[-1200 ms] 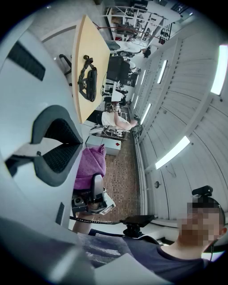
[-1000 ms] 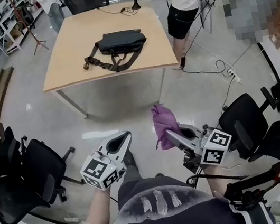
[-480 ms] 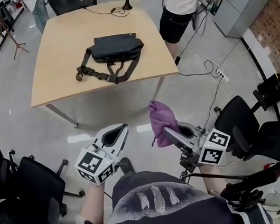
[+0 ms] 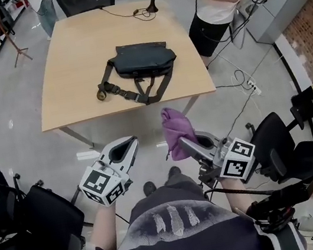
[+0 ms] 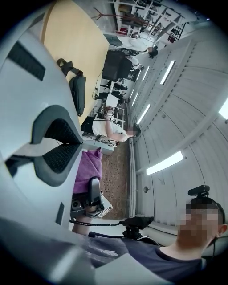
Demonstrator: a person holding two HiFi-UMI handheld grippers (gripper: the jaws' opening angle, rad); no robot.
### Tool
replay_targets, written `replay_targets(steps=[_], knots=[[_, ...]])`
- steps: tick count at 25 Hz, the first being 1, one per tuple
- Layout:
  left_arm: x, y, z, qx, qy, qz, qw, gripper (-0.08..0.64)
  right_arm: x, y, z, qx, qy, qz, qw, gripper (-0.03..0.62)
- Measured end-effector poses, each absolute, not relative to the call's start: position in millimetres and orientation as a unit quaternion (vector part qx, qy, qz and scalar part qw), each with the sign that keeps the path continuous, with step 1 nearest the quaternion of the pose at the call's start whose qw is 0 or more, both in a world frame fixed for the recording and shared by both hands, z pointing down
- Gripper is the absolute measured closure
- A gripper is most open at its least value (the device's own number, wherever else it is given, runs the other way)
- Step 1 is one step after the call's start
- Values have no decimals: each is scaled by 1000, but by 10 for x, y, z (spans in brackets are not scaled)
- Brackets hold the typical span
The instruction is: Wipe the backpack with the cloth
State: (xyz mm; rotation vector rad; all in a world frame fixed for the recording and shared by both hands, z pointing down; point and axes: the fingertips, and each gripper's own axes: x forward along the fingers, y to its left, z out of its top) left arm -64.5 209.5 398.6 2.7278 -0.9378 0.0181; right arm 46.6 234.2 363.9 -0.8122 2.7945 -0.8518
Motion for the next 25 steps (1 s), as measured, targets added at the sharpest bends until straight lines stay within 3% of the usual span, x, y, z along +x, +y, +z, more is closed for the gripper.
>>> replay_targets(steps=[7,13,18,25], knots=[[-753,1416,4028,928,-350,20,127,552,568,1432,3788,-274,922,-272,33,561],[-500,597,4066,916,-373,40,140,551,1181,91,4066,-343,910,-230,-28,561],[-218,-95,4115,905,-393,56,152,552,1804,-1378,4451,-423,885,-144,-133,561],[-50,-762,4159,884,-431,81,160,552,2157,-2807,5790,-442,818,-84,-359,561]])
